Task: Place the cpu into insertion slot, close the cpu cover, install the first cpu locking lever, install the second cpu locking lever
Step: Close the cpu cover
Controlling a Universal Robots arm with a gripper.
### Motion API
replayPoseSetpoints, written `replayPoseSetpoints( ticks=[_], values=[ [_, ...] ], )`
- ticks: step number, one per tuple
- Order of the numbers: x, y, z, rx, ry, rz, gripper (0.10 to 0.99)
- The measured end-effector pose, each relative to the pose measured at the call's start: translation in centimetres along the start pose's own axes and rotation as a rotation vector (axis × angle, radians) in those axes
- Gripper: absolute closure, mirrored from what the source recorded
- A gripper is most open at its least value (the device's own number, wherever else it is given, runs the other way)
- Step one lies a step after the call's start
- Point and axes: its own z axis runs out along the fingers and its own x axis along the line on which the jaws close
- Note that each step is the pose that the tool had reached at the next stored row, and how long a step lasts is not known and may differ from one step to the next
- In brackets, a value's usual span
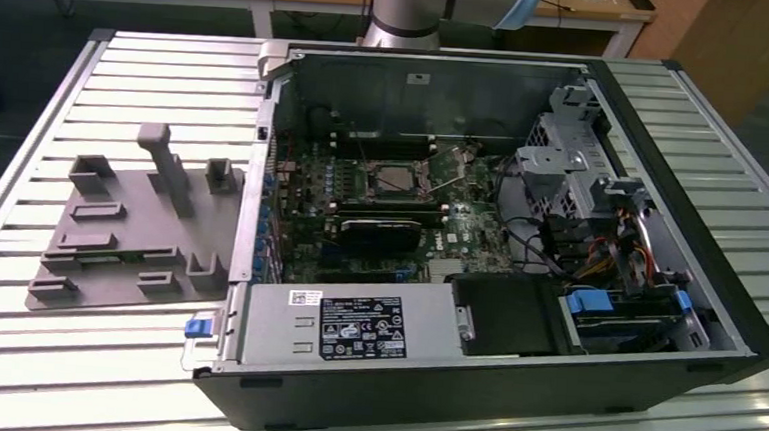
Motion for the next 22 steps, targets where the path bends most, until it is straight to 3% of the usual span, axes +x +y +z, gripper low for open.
replayPoseSetpoints(
  ticks=[13, 22],
  values=[
    [-0.23, -0.12, 2.3, 0.0, 0.0, 0.0, 0.984],
    [-0.23, -0.12, 2.41, 0.0, 0.0002, 0.0, 0.984]
  ],
)
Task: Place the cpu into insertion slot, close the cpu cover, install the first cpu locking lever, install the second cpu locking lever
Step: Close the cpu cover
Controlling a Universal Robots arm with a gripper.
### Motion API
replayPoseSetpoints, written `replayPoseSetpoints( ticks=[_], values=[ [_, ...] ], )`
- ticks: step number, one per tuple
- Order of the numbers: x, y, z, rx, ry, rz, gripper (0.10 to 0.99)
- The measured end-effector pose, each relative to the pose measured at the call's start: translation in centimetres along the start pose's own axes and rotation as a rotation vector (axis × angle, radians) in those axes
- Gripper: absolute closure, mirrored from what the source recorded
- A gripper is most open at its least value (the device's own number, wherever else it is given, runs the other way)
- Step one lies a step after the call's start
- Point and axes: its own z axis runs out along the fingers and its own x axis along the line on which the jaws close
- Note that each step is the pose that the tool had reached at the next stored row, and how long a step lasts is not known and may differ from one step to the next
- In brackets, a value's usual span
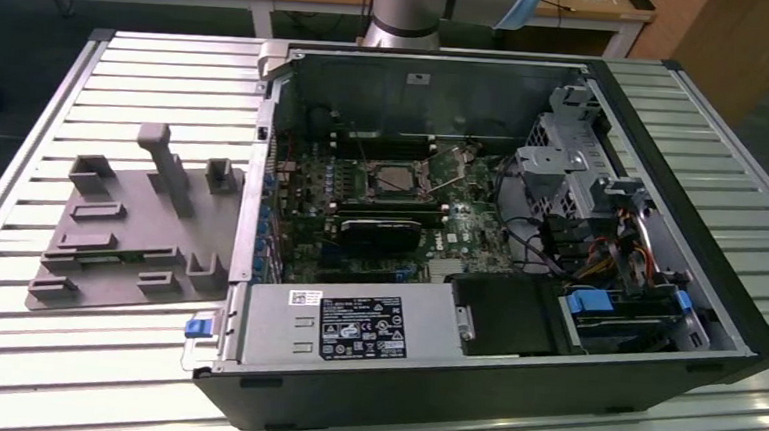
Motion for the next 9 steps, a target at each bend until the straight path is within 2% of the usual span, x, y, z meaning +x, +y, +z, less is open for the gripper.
replayPoseSetpoints(
  ticks=[9],
  values=[
    [0.01, -0.09, 1.58, 0.0, -0.0002, 0.0, 0.984]
  ],
)
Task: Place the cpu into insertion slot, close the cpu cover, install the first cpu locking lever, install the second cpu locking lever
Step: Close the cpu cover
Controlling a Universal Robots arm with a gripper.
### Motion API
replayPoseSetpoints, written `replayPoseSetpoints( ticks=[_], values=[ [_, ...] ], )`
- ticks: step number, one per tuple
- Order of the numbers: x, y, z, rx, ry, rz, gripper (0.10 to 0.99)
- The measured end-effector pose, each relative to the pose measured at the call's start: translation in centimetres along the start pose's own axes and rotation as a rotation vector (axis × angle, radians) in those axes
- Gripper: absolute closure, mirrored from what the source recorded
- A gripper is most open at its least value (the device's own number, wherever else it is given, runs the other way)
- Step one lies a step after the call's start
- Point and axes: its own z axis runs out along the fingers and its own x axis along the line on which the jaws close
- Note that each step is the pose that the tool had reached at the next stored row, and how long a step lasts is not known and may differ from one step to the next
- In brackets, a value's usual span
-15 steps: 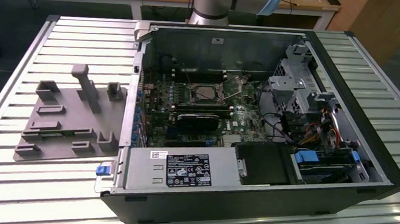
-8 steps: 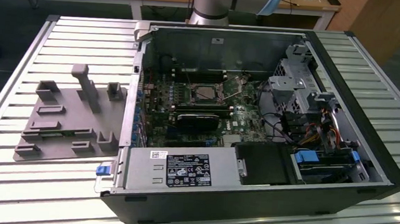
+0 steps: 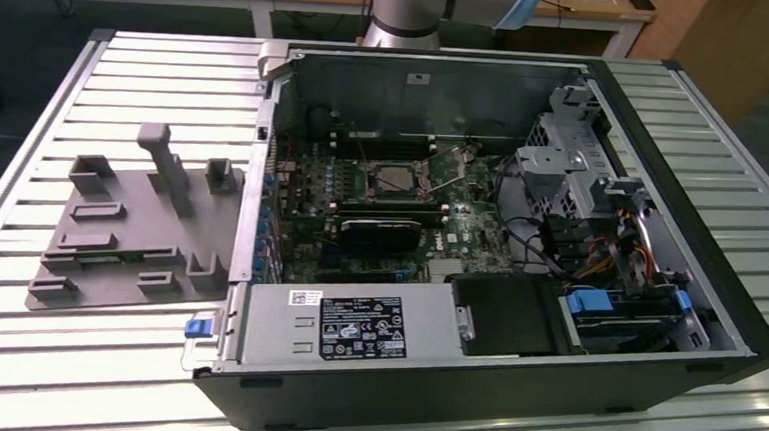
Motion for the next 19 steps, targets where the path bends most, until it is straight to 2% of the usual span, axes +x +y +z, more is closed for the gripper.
replayPoseSetpoints(
  ticks=[19],
  values=[
    [0.04, -0.2, 3.46, 0.0, 0.0001, 0.0, 0.984]
  ],
)
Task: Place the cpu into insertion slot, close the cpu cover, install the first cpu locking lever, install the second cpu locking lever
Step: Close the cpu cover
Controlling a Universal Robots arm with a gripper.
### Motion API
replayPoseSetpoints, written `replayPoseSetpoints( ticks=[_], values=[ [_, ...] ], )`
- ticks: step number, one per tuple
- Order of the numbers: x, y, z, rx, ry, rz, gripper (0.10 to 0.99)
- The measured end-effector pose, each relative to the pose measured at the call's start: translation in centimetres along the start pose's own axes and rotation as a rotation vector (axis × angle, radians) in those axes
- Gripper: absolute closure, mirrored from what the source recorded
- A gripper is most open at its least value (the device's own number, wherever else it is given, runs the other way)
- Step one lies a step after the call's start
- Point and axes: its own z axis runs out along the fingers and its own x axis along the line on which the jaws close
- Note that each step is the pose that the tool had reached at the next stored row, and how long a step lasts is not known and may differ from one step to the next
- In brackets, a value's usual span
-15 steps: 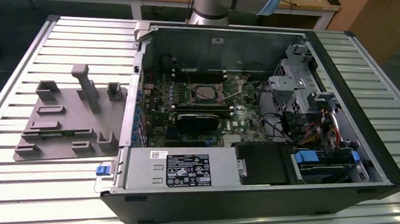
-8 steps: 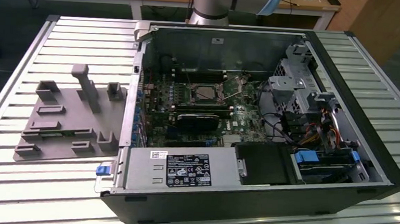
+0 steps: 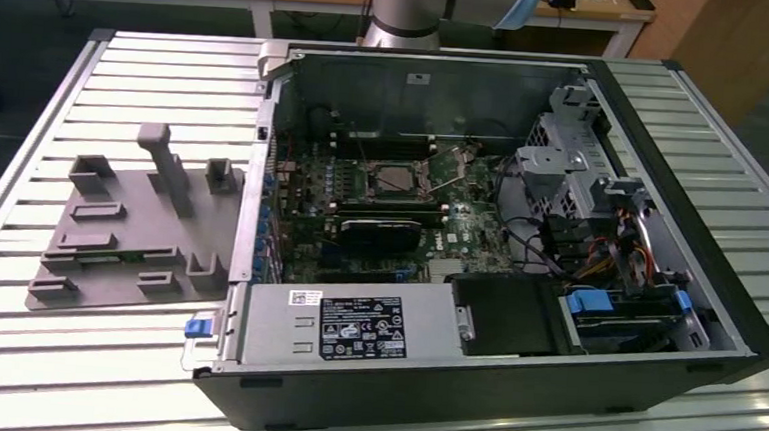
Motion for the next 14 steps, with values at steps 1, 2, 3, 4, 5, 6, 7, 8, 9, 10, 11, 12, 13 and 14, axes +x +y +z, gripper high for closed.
replayPoseSetpoints(
  ticks=[1, 2, 3, 4, 5, 6, 7, 8, 9, 10, 11, 12, 13, 14],
  values=[
    [0.0, -0.01, 0.18, 0.0, 0.0, 0.0, 0.984],
    [0.0, -0.02, 0.36, 0.0, -0.0001, 0.0, 0.984],
    [0.0, -0.03, 0.54, 0.0, 0.0, 0.0, 0.984],
    [0.01, -0.04, 0.72, 0.0, 0.0, 0.0, 0.984],
    [0.01, -0.05, 0.9, 0.0, 0.0, 0.0, 0.984],
    [0.01, -0.06, 1.08, 0.0, 0.0, 0.0, 0.984],
    [0.01, -0.07, 1.26, 0.0, -0.0001, 0.0, 0.984],
    [0.01, -0.09, 1.45, 0.0, 0.0, 0.0, 0.984],
    [0.01, -0.1, 1.63, 0.0, 0.0, 0.0, 0.984],
    [0.02, -0.11, 1.81, 0.0, -0.0001, 0.0, 0.984],
    [0.02, -0.12, 1.98, 0.0, -0.0002, 0.0, 0.984],
    [0.02, -0.13, 2.17, 0.0, -0.0001, 0.0, 0.984],
    [0.02, -0.14, 2.35, 0.0, -0.0001, 0.0, 0.984],
    [0.03, -0.15, 2.54, 0.0, -0.0002, 0.0, 0.984]
  ],
)
